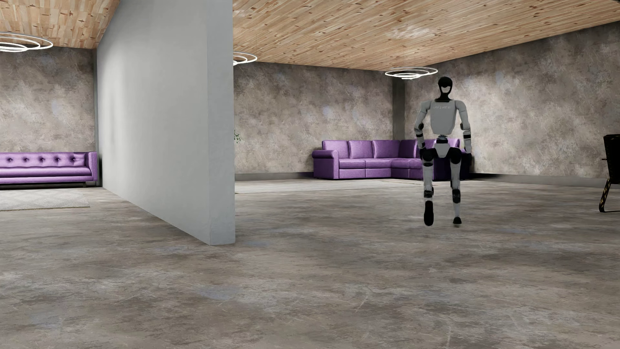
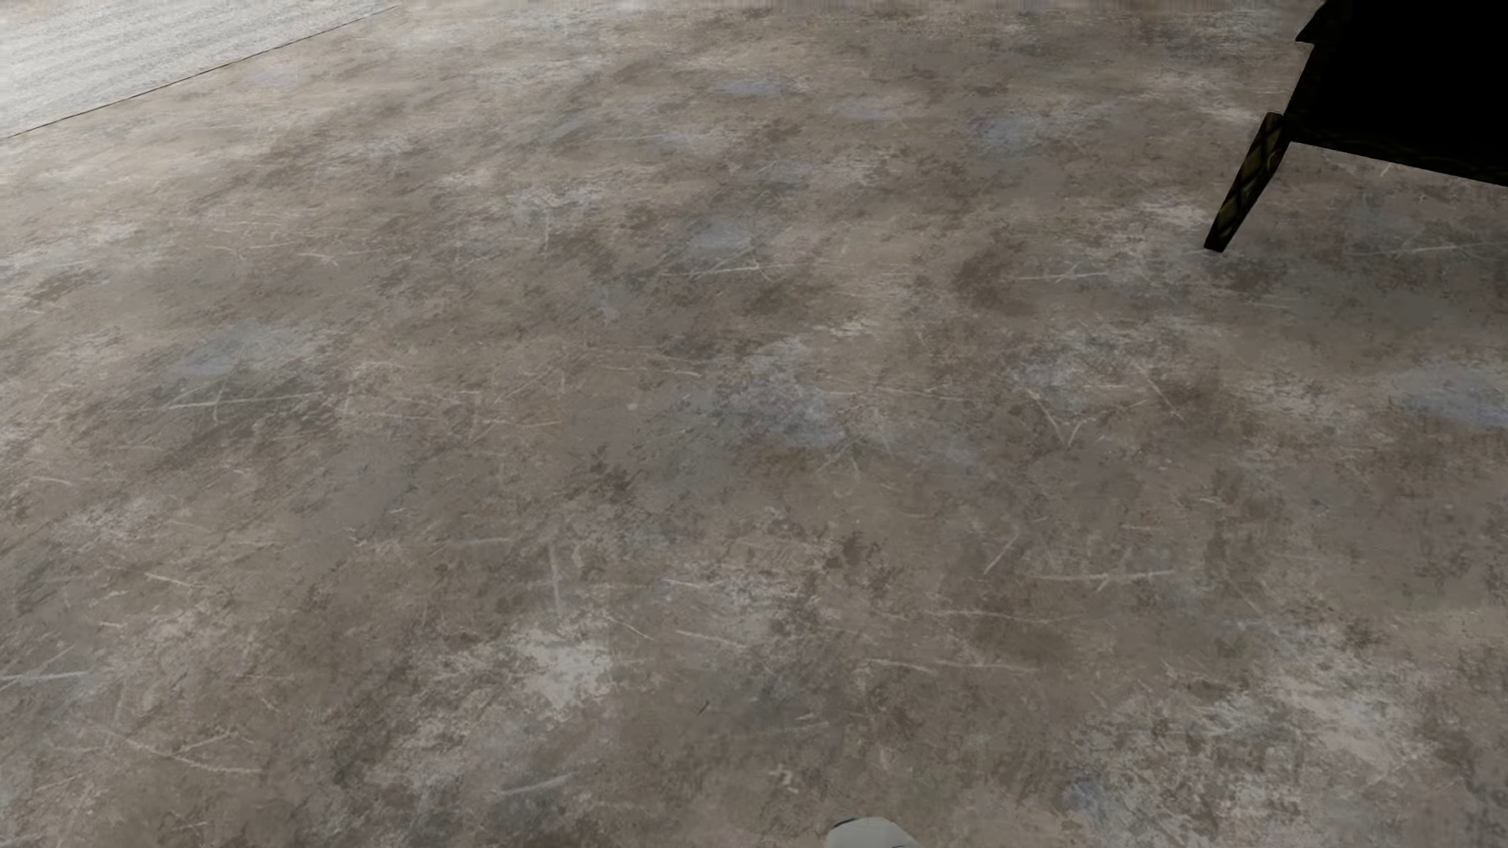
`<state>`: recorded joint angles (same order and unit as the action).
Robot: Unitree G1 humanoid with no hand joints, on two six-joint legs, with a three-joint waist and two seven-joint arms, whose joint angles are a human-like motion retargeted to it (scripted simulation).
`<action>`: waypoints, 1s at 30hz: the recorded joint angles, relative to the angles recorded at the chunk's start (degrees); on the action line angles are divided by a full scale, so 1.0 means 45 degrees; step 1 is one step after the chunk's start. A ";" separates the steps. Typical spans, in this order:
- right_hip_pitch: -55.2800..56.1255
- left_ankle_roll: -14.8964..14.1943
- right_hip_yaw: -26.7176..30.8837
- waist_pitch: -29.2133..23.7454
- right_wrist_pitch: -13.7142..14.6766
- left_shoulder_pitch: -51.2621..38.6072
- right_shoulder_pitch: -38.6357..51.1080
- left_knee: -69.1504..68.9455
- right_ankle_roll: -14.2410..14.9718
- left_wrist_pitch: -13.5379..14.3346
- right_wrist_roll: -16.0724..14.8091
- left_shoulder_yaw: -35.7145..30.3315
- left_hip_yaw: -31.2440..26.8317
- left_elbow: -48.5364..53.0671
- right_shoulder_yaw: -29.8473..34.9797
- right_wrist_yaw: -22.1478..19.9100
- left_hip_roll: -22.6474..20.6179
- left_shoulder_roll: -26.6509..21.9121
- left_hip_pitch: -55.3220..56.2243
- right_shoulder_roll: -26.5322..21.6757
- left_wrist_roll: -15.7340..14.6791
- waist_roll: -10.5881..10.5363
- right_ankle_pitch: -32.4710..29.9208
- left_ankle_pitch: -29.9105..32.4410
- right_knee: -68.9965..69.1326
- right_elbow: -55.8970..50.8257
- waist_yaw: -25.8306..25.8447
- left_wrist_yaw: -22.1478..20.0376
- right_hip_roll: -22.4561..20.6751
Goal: Walk towards the sofa
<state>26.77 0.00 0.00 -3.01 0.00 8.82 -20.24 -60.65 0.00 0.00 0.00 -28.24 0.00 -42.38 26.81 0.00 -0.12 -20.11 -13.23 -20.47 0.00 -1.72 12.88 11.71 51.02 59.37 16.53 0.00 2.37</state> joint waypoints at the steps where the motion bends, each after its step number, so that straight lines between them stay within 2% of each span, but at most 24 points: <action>1: -0.1309 0.0000 0.0000 -0.0127 0.0000 -0.0007 0.0172 -0.2338 0.0000 0.0000 0.0000 -0.0894 0.0000 -0.0585 0.0050 0.0000 -0.0249 -0.0046 0.1344 0.0070 0.0000 0.0087 0.0308 -0.0416 -0.0621 -0.0126 -0.0519 0.0000 -0.0261; 3: -0.3734 0.0000 0.0000 -0.0263 0.0000 0.0565 0.0540 -0.4248 0.0000 0.0000 0.0000 -0.1525 0.0000 -0.1752 0.0069 0.0000 -0.0772 0.0049 0.4183 0.0103 0.0000 0.0643 0.0369 -0.1553 -0.2037 -0.0853 -0.1919 0.0000 -0.0385; 4: -0.5108 0.0000 0.0000 -0.0364 0.0000 0.0971 0.0647 -0.3255 0.0000 0.0000 0.0000 -0.2046 0.0000 -0.2221 -0.0027 0.0000 -0.1064 -0.0022 0.5219 0.0018 0.0000 0.0915 0.0328 -0.1101 -0.2870 -0.1567 -0.2767 0.0000 -0.0335; 6: -0.6975 0.0000 0.0000 -0.0443 0.0000 0.1853 0.1165 0.1231 0.0000 0.0000 0.0000 -0.2431 0.0000 -0.2639 -0.0237 0.0000 -0.1226 -0.0242 0.7198 -0.0157 0.0000 0.1288 0.0221 0.1175 -0.3883 -0.2807 -0.4059 0.0000 -0.0117; 7: -0.7789 0.0000 0.0000 -0.0406 0.0000 0.2322 0.1473 0.3989 0.0000 0.0000 0.0000 -0.2216 0.0000 -0.2694 -0.0502 0.0000 -0.1127 -0.0275 0.7756 -0.0269 0.0000 0.1337 0.0329 0.1589 -0.4293 -0.3440 -0.4628 0.0000 0.0001; 8: -0.8391 0.0000 0.0000 -0.0300 0.0000 0.2630 0.1874 0.6561 0.0000 0.0000 0.0000 -0.2254 0.0000 -0.2782 -0.0578 0.0000 -0.0986 -0.0304 0.8083 -0.0398 0.0000 0.1304 0.0511 -0.0837 -0.4577 -0.3861 -0.5024 0.0000 -0.0011; 9: -0.9106 0.0000 0.0000 -0.0237 0.0000 0.2945 0.2223 0.7626 0.0000 0.0000 0.0000 -0.2434 0.0000 -0.2764 -0.0793 0.0000 -0.0698 -0.0333 0.8256 -0.0540 0.0000 0.1166 0.0610 -0.5242 -0.4702 -0.4328 -0.5267 0.0000 -0.0023; 10: -0.9036 0.0000 0.0000 0.0150 0.0000 0.3095 0.2365 0.7461 0.0000 0.0000 0.0000 -0.2338 0.0000 -0.3300 -0.1132 0.0000 -0.0416 -0.0183 0.8823 -0.0573 0.0000 0.1268 0.0704 -0.7440 -0.4233 -0.4606 -0.5813 0.0000 0.0462; 11: -0.9483 0.0000 0.0000 0.0097 0.0000 0.3243 0.2360 0.7525 0.0000 0.0000 0.0000 -0.2247 0.0000 -0.3612 -0.1566 0.0000 -0.0284 -0.0061 0.9312 -0.0467 0.0000 0.1264 0.0318 -0.6786 -0.3998 -0.4661 -0.6139 0.0000 0.0673; 12: -0.9802 0.0000 0.0000 0.0131 0.0000 0.3424 0.2197 0.6827 0.0000 0.0000 0.0000 -0.2085 0.0000 -0.3917 -0.1920 0.0000 -0.0410 0.0054 0.9784 -0.0332 0.0000 0.1426 -0.0537 -0.3524 -0.3359 -0.4595 -0.6308 0.0000 0.1088; 13: -0.9403 0.0000 0.0000 0.0366 0.0000 0.3452 0.2036 0.6235 0.0000 0.0000 0.0000 -0.2327 0.0000 -0.4024 -0.2044 0.0000 -0.0996 0.0090 1.0139 -0.0162 0.0000 0.1829 -0.2103 -0.0417 -0.2019 -0.4344 -0.6066 0.0000 0.1628; 14: -0.8985 0.0000 0.0000 0.0276 0.0000 0.3393 0.1681 0.4886 0.0000 0.0000 0.0000 -0.2723 0.0000 -0.4138 -0.1979 0.0000 -0.1798 0.0064 1.0125 0.0041 0.0000 0.2114 -0.4085 0.0686 0.0146 -0.3780 -0.5462 0.0000 0.1947; 15: -0.7830 0.0000 0.0000 0.0112 0.0000 0.3072 0.1503 0.4397 0.0000 0.0000 0.0000 -0.2526 0.0000 -0.4220 -0.1878 0.0000 -0.2160 0.0063 0.9467 0.0204 0.0000 0.2291 -0.5163 0.0471 0.2607 -0.3253 -0.5139 0.0000 0.2101; 16: -0.6353 0.0000 0.0000 -0.0159 0.0000 0.2697 0.1529 0.4350 0.0000 0.0000 0.0000 -0.2299 0.0000 -0.4038 -0.1225 0.0000 -0.2739 0.0100 0.8585 0.0227 0.0000 0.2316 -0.4016 0.0210 0.5205 -0.2763 -0.4865 0.0000 0.2118; 17: -0.5099 0.0000 0.0000 -0.0478 0.0000 0.2193 0.1552 0.5067 0.0000 0.0000 0.0000 -0.2107 0.0000 -0.3757 -0.0707 0.0000 -0.2884 0.0085 0.7053 0.0242 0.0000 0.2193 -0.2081 -0.0572 0.6717 -0.2279 -0.4391 0.0000 0.1940; 18: -0.3945 0.0000 0.0000 -0.0412 0.0000 0.1730 0.1260 0.5740 0.0000 0.0000 0.0000 -0.1832 0.0000 -0.3531 -0.0366 0.0000 -0.2927 0.0095 0.5694 0.0248 0.0000 0.1921 -0.0714 -0.1568 0.7084 -0.1905 -0.3663 0.0000 0.1621; 20: -0.2311 0.0000 0.0000 -0.0625 0.0000 0.1199 0.0516 0.7079 0.0000 0.0000 0.0000 -0.1107 0.0000 -0.1457 -0.0062 0.0000 -0.2463 -0.0305 0.3046 0.0077 0.0000 0.1297 0.0324 -0.3327 0.5101 -0.1802 -0.1931 0.0000 0.1069; 23: -0.1144 0.0000 0.0000 -0.0362 0.0000 -0.0305 -0.0389 0.8130 0.0000 0.0000 0.0000 0.0104 0.0000 0.0375 0.0046 0.0000 -0.1807 -0.0591 0.0521 -0.0084 0.0000 0.0932 0.0290 -0.5905 -0.2415 -0.1681 -0.0448 0.0000 0.1080; 24: -0.1023 0.0000 0.0000 -0.0086 0.0000 -0.0852 -0.0538 0.8174 0.0000 0.0000 0.0000 0.0593 0.0000 0.0759 -0.0035 0.0000 -0.1831 -0.0658 0.0197 -0.0005 0.0000 0.1007 -0.2092 -0.6534 -0.4489 -0.1414 -0.0155 0.0000 0.1153; 25: -0.0620 0.0000 0.0000 0.0145 0.0000 -0.1219 -0.0753 0.8117 0.0000 0.0000 0.0000 0.0993 0.0000 0.1114 -0.0004 0.0000 -0.1629 -0.0736 -0.0292 0.0000 0.0000 0.1063 -0.5071 -0.7124 -0.9314 -0.1417 0.0047 0.0000 0.1564; 26: -0.0281 0.0000 0.0000 0.0024 0.0000 -0.1587 -0.0713 0.7988 0.0000 0.0000 0.0000 0.1039 0.0000 0.1301 0.0146 0.0000 -0.1383 -0.0857 -0.0907 0.0105 0.0000 0.1113 -0.3694 -0.7267 -1.0174 -0.0938 0.0196 0.0000 0.1730; 27: 0.0354 0.0000 0.0000 -0.0079 0.0000 -0.1645 -0.0784 0.7654 0.0000 0.0000 0.0000 0.1065 0.0000 0.1276 0.0180 0.0000 -0.1114 -0.0889 -0.1485 0.0152 0.0000 0.1163 0.0362 -0.6972 -0.4492 -0.0714 0.0384 0.0000 0.1795; 29: 0.0898 0.0000 0.0000 0.0257 0.0000 -0.1095 -0.0845 0.5257 0.0000 0.0000 0.0000 0.1198 0.0000 0.1099 0.0281 0.0000 -0.0624 -0.0590 -0.1448 0.0195 0.0000 0.0973 0.1952 -0.4489 -0.1936 -0.0034 0.0529 0.0000 0.1238; 30: 0.0012 0.0000 0.0000 0.0030 0.0000 -0.0686 -0.0700 0.2907 0.0000 0.0000 0.0000 0.0967 0.0000 0.0310 0.0714 0.0000 0.0128 -0.0251 -0.1018 0.0160 0.0000 0.0407 0.2502 -0.2253 -0.1191 0.0585 0.0226 0.0000 0.0413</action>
<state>26.82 0.00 0.00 -2.87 0.00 5.73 -23.39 -47.57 0.00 0.00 0.00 -23.89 0.00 -40.98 30.03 0.00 0.46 -21.24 -17.82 -19.75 0.00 0.12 24.14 1.57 45.66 62.00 17.55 0.00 4.23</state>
